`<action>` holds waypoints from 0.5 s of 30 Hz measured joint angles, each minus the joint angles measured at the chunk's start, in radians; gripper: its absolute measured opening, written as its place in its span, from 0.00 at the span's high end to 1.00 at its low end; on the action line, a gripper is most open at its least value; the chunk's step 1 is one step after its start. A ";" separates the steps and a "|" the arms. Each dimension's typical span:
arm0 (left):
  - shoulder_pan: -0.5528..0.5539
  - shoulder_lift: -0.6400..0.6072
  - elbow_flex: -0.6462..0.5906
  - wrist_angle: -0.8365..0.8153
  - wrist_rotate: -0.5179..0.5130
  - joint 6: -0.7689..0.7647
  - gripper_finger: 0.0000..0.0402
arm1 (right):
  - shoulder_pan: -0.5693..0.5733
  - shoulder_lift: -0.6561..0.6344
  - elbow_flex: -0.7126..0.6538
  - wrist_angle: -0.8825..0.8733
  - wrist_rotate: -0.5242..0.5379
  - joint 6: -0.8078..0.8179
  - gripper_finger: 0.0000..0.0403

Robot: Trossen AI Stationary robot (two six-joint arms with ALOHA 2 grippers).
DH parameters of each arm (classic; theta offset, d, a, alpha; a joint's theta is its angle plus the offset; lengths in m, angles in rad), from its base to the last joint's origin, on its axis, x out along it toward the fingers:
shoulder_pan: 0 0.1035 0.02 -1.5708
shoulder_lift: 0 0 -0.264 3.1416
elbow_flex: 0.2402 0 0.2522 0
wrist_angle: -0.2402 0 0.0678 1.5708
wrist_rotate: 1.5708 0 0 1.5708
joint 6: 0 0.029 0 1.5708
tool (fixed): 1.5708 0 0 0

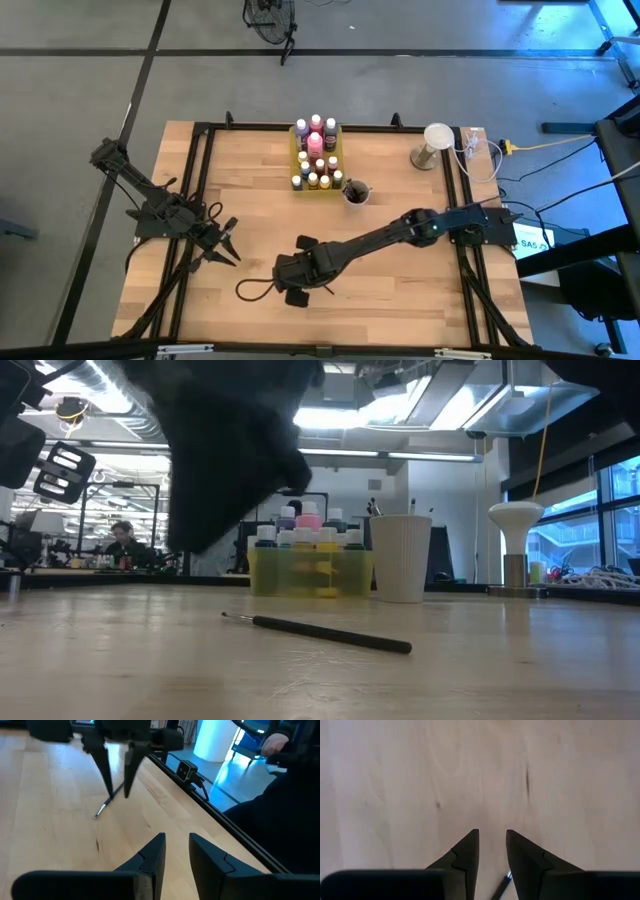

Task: Pick & Place Paint Supplies
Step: Put the black paintbrush into the white cup

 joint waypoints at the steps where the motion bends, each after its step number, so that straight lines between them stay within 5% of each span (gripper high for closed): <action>1: 0.000 0.000 0.000 0.000 0.000 -0.001 0.80 | -0.002 0.006 0.000 0.005 -0.007 0.009 0.75; 15: 0.000 0.000 0.000 -0.007 0.008 -0.010 0.81 | -0.043 0.033 0.000 -0.049 -0.051 0.179 0.75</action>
